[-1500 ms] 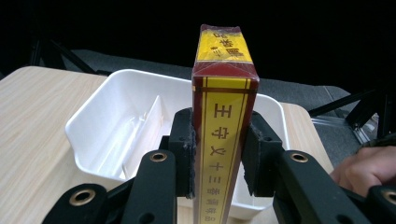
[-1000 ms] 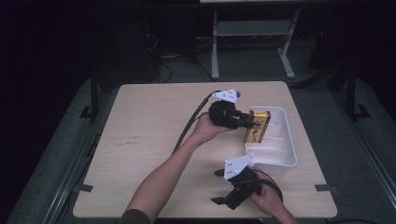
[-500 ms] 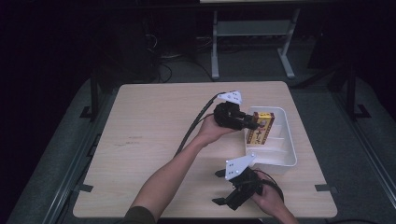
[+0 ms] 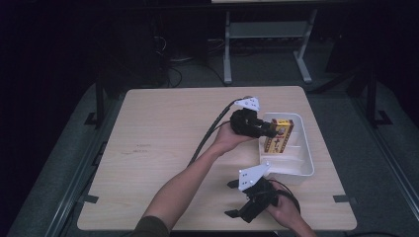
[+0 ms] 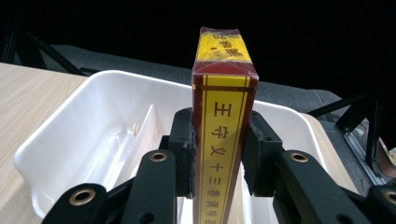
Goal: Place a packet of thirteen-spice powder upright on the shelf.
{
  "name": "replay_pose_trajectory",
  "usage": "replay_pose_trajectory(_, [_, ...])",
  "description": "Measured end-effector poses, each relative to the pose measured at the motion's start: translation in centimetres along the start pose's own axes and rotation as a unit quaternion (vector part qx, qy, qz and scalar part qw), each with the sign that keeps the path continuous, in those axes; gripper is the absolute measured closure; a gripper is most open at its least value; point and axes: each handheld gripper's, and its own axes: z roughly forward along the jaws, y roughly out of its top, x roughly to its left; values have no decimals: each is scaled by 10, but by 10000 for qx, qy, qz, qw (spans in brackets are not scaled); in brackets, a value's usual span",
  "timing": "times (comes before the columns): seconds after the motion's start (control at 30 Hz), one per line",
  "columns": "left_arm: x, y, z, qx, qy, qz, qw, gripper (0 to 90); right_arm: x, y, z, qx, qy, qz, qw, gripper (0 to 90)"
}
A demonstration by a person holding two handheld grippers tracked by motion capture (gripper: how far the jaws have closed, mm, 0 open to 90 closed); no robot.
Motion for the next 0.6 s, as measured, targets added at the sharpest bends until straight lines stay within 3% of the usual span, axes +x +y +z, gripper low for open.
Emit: replay_pose_trajectory(0.6, [5, -10, 16, 140, 9, -134, 9998, 680, -1, -1, -1, 26, 63, 2, 10000, 135])
